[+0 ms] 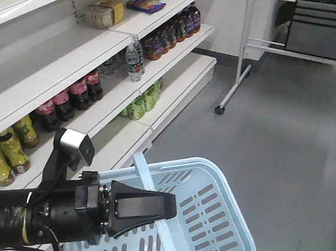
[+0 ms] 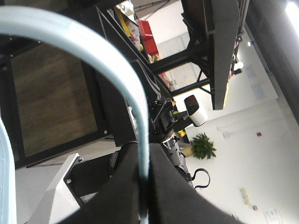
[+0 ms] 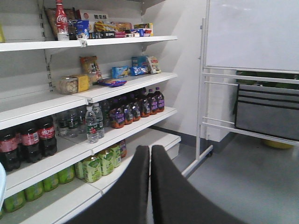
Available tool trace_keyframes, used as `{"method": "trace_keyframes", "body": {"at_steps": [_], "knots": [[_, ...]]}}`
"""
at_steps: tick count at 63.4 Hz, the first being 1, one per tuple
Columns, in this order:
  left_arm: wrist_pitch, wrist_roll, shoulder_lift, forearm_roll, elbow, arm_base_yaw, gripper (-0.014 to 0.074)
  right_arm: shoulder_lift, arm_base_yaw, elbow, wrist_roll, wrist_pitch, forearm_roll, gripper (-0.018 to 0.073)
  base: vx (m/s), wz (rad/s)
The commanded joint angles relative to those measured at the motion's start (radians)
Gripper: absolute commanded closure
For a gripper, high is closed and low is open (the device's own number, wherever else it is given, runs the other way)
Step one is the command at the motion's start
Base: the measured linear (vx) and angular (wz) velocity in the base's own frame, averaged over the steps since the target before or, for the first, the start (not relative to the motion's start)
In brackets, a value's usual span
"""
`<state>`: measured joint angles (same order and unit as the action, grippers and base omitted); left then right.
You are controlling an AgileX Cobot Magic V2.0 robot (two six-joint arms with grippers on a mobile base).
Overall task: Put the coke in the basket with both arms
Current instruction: 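Turn the base away from the shelf holding the basket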
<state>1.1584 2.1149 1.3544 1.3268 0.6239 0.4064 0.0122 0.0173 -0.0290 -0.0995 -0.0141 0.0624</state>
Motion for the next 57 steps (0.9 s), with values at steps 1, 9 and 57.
{"method": "trace_keyframes", "body": {"at_steps": [1, 9, 57], "knots": [[0.219, 0.001, -0.031, -0.077, 0.025, 0.008, 0.0603, 0.015, -0.002, -0.014, 0.002, 0.076, 0.01, 0.0564, -0.06, -0.3], [0.219, 0.001, -0.031, -0.077, 0.025, 0.008, 0.0603, 0.015, -0.002, -0.014, 0.002, 0.077, 0.01, 0.0564, -0.06, -0.3], [0.219, 0.001, -0.031, -0.077, 0.025, 0.008, 0.0603, 0.015, -0.002, -0.014, 0.002, 0.077, 0.01, 0.0564, -0.05, -0.27]]}}
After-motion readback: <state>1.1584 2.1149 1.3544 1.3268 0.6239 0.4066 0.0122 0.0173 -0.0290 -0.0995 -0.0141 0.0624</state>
